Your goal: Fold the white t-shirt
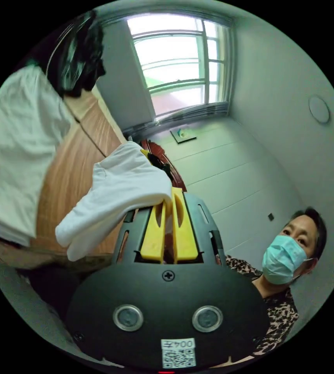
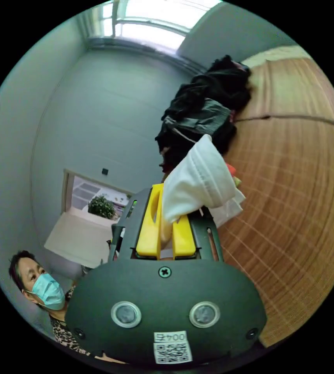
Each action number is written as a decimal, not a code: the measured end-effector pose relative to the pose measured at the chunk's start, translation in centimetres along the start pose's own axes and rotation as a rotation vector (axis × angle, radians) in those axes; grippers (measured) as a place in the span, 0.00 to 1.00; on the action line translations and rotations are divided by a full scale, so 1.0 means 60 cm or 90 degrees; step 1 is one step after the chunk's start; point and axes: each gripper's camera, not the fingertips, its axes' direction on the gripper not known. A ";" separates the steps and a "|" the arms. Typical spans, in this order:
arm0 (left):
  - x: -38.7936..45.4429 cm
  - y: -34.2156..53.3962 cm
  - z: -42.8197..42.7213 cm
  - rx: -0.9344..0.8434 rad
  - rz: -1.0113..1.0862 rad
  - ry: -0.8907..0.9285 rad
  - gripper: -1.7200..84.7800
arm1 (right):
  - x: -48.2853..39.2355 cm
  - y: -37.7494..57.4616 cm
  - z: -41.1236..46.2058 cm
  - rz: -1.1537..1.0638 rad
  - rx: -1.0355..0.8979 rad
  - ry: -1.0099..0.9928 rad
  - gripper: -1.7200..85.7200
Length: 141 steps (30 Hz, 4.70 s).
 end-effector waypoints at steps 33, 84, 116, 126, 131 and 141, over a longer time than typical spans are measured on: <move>-0.073 0.151 -0.242 0.177 0.058 -0.400 0.04 | -0.300 -0.032 0.570 -0.376 -0.121 0.372 0.03; -0.295 0.376 0.933 -0.387 0.171 -0.724 0.03 | -0.182 0.324 0.346 0.086 -0.230 0.734 0.01; -0.548 0.412 1.118 -0.535 0.219 -0.820 0.03 | -0.150 0.213 0.380 0.080 -0.199 0.914 0.10; -0.616 0.409 1.042 -0.455 0.070 -0.794 0.03 | -0.132 0.243 0.327 0.158 -0.126 0.870 0.15; -0.657 0.414 0.965 -0.401 -0.038 -0.685 0.03 | -0.128 0.266 0.323 0.133 -0.104 0.894 0.16; -0.650 0.445 0.955 -0.385 0.096 -0.728 0.03 | -0.117 0.277 0.312 0.105 -0.067 0.898 0.15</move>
